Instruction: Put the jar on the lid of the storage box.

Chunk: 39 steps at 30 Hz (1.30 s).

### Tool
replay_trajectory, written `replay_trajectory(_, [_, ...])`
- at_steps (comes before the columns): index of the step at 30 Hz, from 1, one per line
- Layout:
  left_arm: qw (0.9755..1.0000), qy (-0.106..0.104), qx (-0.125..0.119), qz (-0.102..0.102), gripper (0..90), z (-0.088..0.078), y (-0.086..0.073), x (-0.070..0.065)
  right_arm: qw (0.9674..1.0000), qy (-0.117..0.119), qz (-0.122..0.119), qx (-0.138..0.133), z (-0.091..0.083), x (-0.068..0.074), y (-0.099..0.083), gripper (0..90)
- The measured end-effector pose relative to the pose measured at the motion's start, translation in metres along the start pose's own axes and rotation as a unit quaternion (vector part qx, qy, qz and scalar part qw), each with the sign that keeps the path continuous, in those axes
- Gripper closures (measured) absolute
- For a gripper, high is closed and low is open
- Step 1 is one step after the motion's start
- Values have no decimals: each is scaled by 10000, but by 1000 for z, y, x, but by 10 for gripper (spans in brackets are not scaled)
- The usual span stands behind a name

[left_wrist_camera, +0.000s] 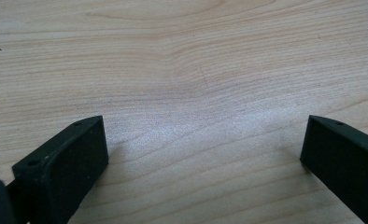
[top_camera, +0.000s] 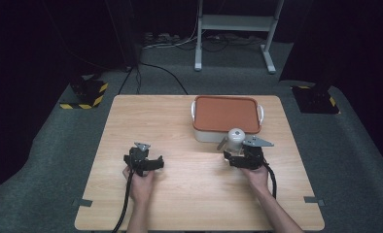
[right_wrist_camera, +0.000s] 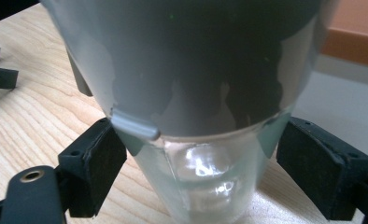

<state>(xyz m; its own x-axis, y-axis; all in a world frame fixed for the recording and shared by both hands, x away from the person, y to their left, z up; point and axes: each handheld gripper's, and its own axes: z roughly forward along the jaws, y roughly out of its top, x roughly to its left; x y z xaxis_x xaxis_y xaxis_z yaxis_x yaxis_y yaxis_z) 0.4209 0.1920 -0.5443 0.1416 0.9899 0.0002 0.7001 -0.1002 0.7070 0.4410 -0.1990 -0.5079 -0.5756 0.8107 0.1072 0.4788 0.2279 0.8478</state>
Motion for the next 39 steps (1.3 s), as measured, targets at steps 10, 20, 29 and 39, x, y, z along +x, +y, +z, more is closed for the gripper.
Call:
replay_trajectory(10, [10000,0,-2,1,8,0,0,0,9998,-108,-120,-98,4,5,-1,225])
replay_trajectory(20, [10000,1,0,-1,7,0,0,0,9993,-249,-168,-204,6,7,-2,269])
replay_trajectory(29, [10000,0,-1,-1,8,0,0,0,9990,-295,-242,-226,7,8,-2,291])
replay_trajectory(39, [10000,-2,-1,0,7,0,0,0,9986,-308,-376,-230,6,8,-3,301])
